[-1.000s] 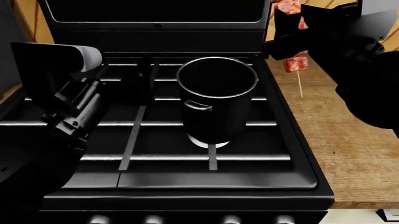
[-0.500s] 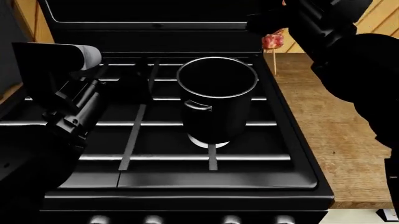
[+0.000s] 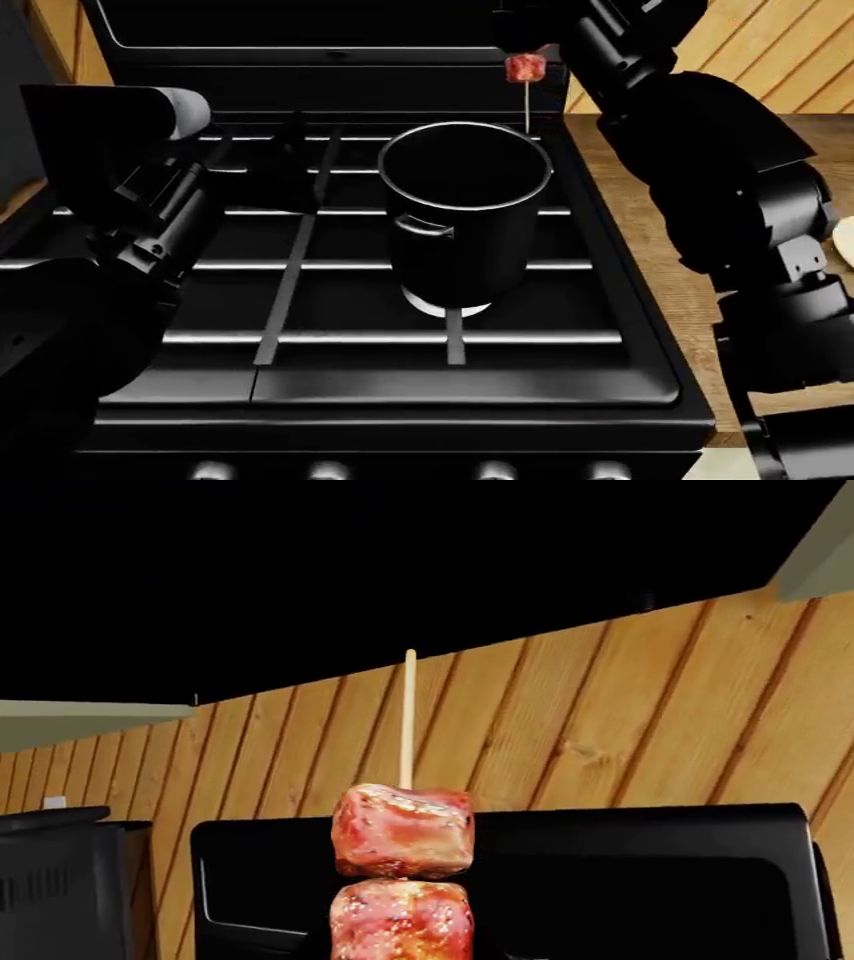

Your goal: Frozen meat rests on a plate on the counter. Retrieve the meat and place it in a pot on a burner. Then turn the burner on.

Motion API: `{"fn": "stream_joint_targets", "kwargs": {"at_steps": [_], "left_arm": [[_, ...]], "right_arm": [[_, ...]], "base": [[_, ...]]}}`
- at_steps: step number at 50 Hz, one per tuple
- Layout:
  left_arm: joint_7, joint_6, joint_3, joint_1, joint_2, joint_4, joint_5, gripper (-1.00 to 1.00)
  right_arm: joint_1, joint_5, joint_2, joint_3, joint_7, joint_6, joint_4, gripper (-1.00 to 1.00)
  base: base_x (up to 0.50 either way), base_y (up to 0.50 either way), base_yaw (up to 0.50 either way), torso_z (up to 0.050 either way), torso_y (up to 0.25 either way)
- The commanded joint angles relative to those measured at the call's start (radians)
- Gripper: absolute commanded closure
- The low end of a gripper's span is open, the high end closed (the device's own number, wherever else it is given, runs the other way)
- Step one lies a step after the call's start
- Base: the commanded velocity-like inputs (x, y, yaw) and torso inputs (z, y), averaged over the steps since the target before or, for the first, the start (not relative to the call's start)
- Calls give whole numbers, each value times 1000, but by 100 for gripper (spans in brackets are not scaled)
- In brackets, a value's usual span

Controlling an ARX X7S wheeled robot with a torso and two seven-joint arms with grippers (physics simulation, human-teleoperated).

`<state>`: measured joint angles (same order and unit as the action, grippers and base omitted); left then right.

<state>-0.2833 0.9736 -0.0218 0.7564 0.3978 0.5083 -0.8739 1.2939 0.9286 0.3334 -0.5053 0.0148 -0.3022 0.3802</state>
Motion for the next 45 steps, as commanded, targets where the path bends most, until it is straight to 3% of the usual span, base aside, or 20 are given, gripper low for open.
{"fn": "stream_joint_targets", "kwargs": {"at_steps": [1, 33, 45], "left_arm": [[-4, -8, 4, 3, 4, -10, 6, -100], [12, -49, 16, -14, 9, -53, 21, -100], [3, -45, 10, -15, 14, -43, 7, -100]], "right_arm": [[-5, -67, -84, 3, -100, 146, 164, 100], [0, -90, -213, -13, -258, 277, 484, 100], [-23, -79, -205, -24, -242, 239, 455, 100]], "base": [[0, 0, 0, 0, 0], [0, 0, 0, 0, 0], [0, 0, 0, 0, 1]]}}
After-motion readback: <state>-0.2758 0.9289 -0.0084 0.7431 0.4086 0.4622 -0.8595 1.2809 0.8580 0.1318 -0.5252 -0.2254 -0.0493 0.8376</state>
